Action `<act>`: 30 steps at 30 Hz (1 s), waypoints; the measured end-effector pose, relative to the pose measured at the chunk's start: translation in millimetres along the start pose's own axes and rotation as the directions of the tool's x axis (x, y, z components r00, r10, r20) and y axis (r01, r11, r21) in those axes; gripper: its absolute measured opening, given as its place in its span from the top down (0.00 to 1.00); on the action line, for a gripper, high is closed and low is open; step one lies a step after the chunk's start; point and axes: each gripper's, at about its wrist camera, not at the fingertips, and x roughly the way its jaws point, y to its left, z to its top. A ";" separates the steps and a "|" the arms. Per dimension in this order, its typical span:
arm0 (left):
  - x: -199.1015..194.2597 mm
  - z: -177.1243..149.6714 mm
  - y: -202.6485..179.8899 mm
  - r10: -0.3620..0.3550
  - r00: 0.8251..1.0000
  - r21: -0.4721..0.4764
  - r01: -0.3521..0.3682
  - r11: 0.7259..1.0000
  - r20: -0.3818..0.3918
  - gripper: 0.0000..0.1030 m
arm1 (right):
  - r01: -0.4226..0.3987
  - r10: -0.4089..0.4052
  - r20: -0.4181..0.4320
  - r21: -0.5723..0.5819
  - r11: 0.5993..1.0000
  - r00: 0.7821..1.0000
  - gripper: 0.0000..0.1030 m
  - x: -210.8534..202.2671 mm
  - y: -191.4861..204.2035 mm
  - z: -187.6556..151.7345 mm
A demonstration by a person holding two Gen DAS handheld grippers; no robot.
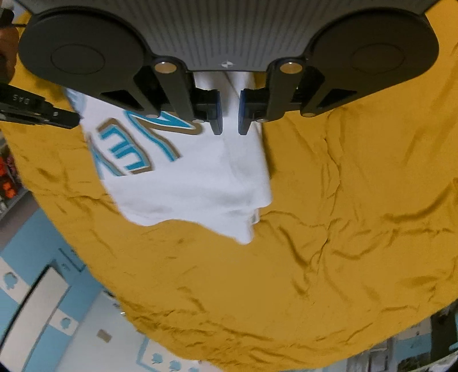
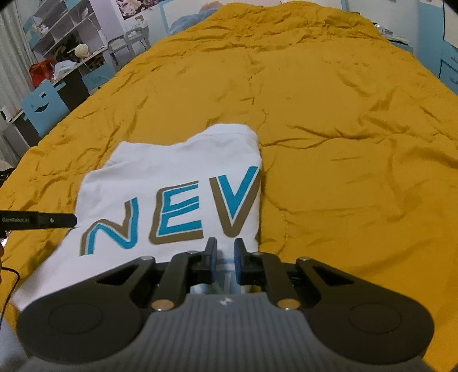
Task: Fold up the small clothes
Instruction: 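Lay the folded sweatshirt flat and open both grippers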
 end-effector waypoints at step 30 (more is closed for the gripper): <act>-5.9 -103.9 -36.1 0.105 0.990 0.229 -0.081 0.970 -0.091 0.86 | 0.011 -0.031 -0.090 -0.215 0.977 0.995 0.84 -35.1 21.3 -103.1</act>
